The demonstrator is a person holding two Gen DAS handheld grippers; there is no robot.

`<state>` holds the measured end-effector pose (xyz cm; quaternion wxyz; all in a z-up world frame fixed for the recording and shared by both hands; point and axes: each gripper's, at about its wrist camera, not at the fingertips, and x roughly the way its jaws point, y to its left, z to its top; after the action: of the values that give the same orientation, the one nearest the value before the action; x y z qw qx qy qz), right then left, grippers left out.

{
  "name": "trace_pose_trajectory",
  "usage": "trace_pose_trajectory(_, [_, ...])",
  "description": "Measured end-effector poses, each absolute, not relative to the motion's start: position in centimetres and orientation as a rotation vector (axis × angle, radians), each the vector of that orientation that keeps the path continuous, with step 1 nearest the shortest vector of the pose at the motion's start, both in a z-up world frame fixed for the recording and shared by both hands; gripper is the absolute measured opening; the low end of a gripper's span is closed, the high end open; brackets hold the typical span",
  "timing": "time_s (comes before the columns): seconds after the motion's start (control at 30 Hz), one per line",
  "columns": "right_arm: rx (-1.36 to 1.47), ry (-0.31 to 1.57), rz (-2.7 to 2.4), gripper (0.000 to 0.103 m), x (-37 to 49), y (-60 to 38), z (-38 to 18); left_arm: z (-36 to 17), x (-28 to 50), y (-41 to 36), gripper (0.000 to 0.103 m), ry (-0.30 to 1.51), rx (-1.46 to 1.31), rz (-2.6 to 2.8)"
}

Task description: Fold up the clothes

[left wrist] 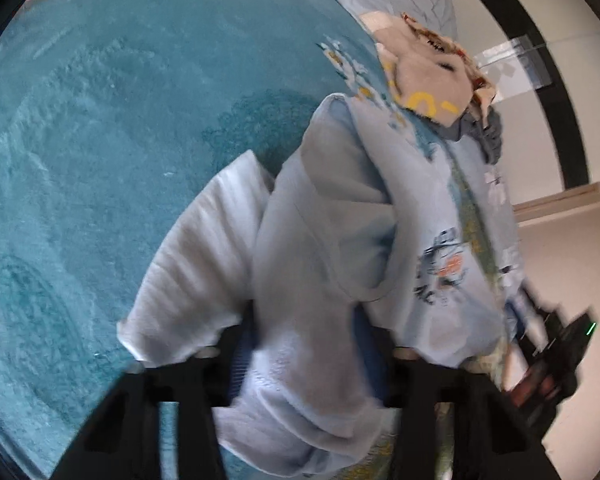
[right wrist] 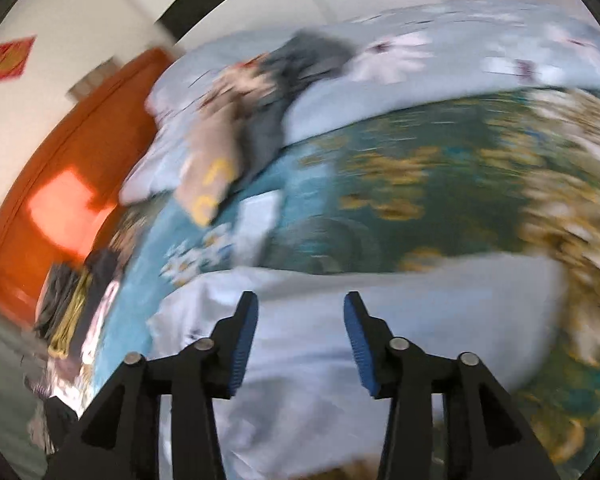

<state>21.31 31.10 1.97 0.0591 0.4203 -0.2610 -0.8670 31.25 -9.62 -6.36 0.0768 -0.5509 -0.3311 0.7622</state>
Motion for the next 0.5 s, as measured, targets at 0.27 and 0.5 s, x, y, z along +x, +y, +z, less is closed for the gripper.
trace_pose_trajectory(0.27, [1.500, -0.790, -2.447, 0.049, 9.4, 25.3, -2.7, -6.9, 32.6, -10.3, 0.011, -1.039, -1.601, 2.248])
trace_pose_trajectory(0.5, [1.640, -0.828, -2.387, 0.012, 5.3, 23.8, -5.8, -7.8, 32.7, -11.1, 0.011, -1.150, -1.589, 2.156])
